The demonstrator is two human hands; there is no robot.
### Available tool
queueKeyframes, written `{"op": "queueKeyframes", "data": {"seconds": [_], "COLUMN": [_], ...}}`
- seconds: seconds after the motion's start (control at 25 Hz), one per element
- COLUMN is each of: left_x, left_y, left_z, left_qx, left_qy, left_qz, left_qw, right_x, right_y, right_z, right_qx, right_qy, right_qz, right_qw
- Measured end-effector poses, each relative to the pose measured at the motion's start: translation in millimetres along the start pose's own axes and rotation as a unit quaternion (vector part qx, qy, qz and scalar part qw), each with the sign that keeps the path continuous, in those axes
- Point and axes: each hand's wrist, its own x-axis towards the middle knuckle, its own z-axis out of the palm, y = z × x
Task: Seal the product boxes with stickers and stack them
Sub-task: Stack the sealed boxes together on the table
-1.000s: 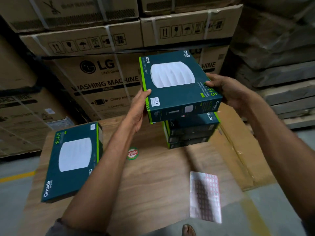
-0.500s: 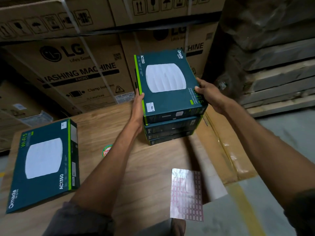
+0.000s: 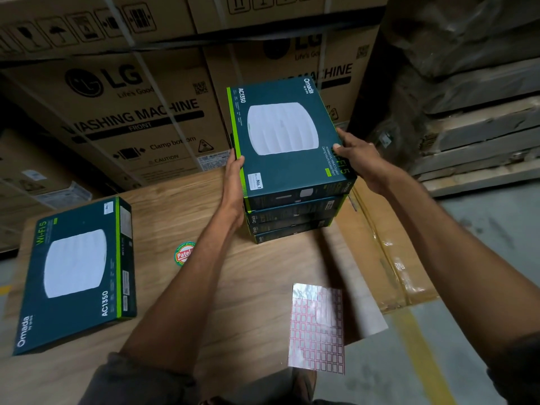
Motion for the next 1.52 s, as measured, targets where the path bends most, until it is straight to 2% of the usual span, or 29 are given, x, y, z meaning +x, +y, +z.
{"op": "queueKeyframes", "data": {"seconds": [0.16,0.44,0.56,0.68,0.76,0.92,1.12,1.4,1.52], "left_x": [-27,-27,-45,-64,-79,-111,-160,-189,-193], "left_y": [17,22,33,39,43,47,52,42,21], "left_z": [10,-5,-10,-30,-50,-107,-209,-381,-442], "left_qx": [-0.010,0.048,0.050,0.037,0.036,0.046,0.054,0.066,0.086], "left_qy": [0.022,-0.020,0.034,0.075,0.090,0.097,0.120,0.243,0.288], "left_qz": [0.006,0.003,0.029,0.066,0.092,0.126,0.143,0.112,0.053], "left_qw": [1.000,0.999,0.998,0.994,0.991,0.986,0.981,0.961,0.952], "right_x": [-9,-25,-36,-55,-74,-107,-150,-177,-170], "right_y": [-2,-6,-6,-10,-17,-24,-32,-18,1], "right_z": [4,16,30,55,77,138,241,391,440], "right_qx": [0.009,0.018,-0.048,-0.110,-0.104,-0.065,-0.022,-0.048,-0.067], "right_qy": [0.017,0.051,0.138,0.240,0.256,0.213,0.120,-0.013,-0.042], "right_qz": [0.001,-0.012,-0.072,-0.144,-0.179,-0.226,-0.210,-0.179,-0.151], "right_qw": [1.000,0.998,0.987,0.954,0.944,0.948,0.970,0.983,0.985]}}
